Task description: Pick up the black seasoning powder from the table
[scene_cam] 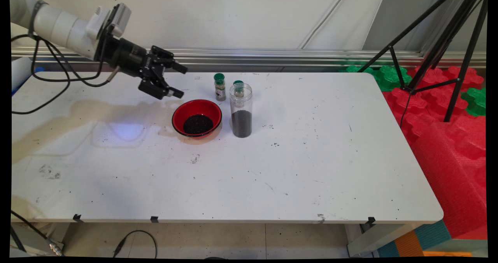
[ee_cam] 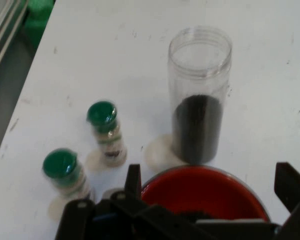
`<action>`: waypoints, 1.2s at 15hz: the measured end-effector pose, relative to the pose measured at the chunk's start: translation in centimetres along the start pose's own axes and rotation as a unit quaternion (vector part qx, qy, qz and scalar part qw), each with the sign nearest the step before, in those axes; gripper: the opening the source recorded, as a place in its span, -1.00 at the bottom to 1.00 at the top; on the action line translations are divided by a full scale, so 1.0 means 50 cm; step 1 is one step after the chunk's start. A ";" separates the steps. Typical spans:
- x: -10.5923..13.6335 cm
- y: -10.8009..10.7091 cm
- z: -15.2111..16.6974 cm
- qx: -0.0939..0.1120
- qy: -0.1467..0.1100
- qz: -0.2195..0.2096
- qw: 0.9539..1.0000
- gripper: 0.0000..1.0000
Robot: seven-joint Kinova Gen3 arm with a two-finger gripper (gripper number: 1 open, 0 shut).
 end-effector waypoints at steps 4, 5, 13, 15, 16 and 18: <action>0.004 -0.001 0.036 -0.013 0.027 0.007 1.000 1.00; 0.005 -0.001 0.044 -0.015 0.032 0.009 0.999 1.00; 0.001 -0.004 0.134 -0.034 0.079 0.026 0.996 1.00; -0.004 -0.005 0.161 -0.037 0.089 0.030 0.995 1.00; -0.006 -0.006 0.173 -0.038 0.092 0.032 0.995 1.00; -0.010 -0.007 0.192 -0.039 0.097 0.034 0.994 1.00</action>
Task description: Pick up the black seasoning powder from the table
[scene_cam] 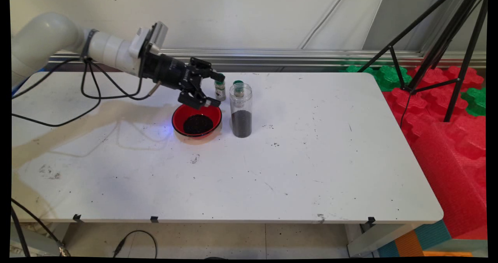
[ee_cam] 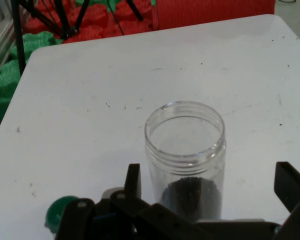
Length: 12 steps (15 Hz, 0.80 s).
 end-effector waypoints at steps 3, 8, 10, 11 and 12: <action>-0.011 -0.002 0.024 -0.001 0.005 0.002 1.000 1.00; -0.032 -0.004 0.069 -0.002 0.013 0.002 1.000 1.00; -0.041 -0.006 0.087 -0.001 0.014 0.001 1.000 1.00; -0.046 -0.006 0.095 -0.001 0.014 0.001 1.000 1.00; -0.049 -0.007 0.101 -0.001 0.014 0.001 1.000 1.00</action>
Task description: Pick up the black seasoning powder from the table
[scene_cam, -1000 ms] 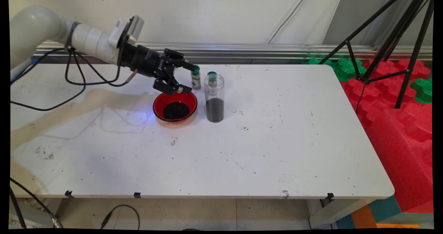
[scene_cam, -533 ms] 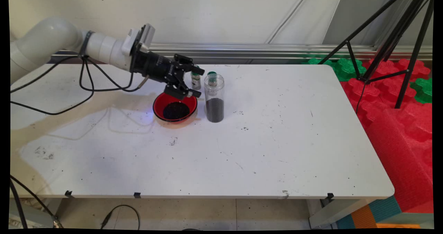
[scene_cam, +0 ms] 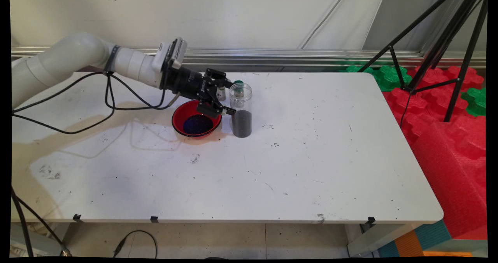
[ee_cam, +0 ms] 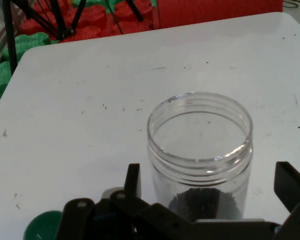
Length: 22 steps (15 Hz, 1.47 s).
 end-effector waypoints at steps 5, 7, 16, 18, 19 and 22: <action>-0.015 -0.003 0.025 0.000 0.000 -0.001 1.000 1.00; -0.021 -0.004 0.034 0.000 -0.001 -0.001 1.000 1.00; -0.038 -0.011 0.069 -0.001 -0.004 -0.001 1.000 1.00; -0.040 -0.013 0.076 -0.002 -0.004 -0.001 1.000 1.00; -0.041 -0.014 0.079 -0.002 -0.004 -0.001 1.000 1.00; -0.044 -0.016 0.085 -0.003 -0.005 0.000 1.000 1.00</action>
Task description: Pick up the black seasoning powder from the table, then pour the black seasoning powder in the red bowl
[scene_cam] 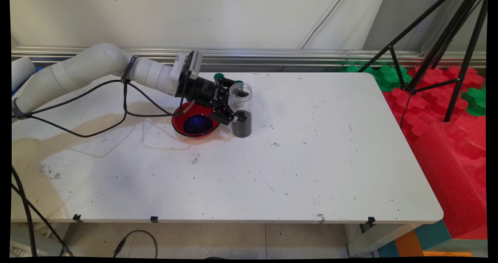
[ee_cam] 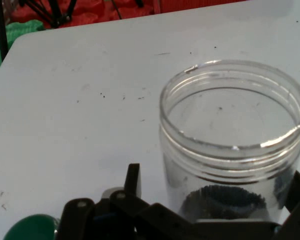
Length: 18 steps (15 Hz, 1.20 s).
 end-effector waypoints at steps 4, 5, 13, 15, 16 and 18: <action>-0.002 -0.002 0.005 -0.001 0.000 0.001 1.000 -1.00; -0.001 -0.003 0.006 -0.002 0.000 0.002 1.000 -1.00; 0.002 -0.009 0.006 -0.010 0.000 0.006 1.000 -1.00; 0.006 -0.010 0.003 -0.011 0.001 0.006 1.000 -1.00; 0.009 -0.010 0.001 -0.012 0.002 0.006 1.000 -1.00; 0.017 -0.012 -0.005 -0.013 0.006 0.007 1.000 -1.00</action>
